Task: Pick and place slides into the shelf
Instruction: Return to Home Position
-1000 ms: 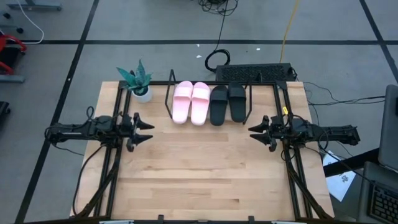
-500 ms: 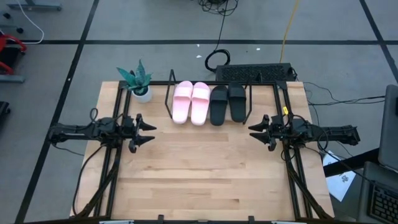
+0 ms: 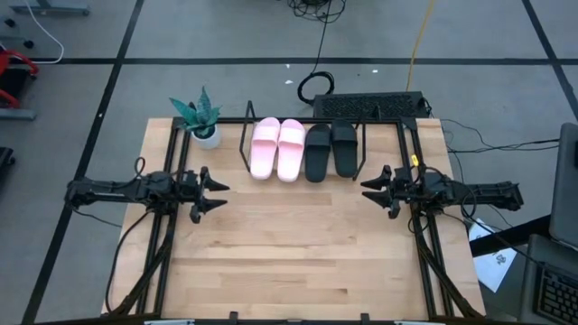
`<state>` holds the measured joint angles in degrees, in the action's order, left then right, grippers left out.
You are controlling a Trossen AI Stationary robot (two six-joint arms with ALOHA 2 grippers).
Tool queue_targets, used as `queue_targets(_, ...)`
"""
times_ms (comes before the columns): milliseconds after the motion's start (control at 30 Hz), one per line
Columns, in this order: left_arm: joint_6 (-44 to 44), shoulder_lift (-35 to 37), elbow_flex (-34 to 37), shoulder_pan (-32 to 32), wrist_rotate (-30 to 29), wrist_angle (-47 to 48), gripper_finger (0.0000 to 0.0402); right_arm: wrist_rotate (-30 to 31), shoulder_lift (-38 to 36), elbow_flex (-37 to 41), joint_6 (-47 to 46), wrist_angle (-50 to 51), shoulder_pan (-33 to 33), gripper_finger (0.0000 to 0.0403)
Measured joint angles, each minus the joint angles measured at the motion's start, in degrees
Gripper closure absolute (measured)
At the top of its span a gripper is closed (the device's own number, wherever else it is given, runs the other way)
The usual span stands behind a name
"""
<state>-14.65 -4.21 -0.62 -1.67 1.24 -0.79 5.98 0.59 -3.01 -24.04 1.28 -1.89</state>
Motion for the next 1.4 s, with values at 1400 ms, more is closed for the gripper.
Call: queue_targets(1400,-6.9,-1.9,0.0,0.0,-1.3,0.1,0.0165,0.0,3.7,0.0,8.3,-6.7,0.0,0.0229)
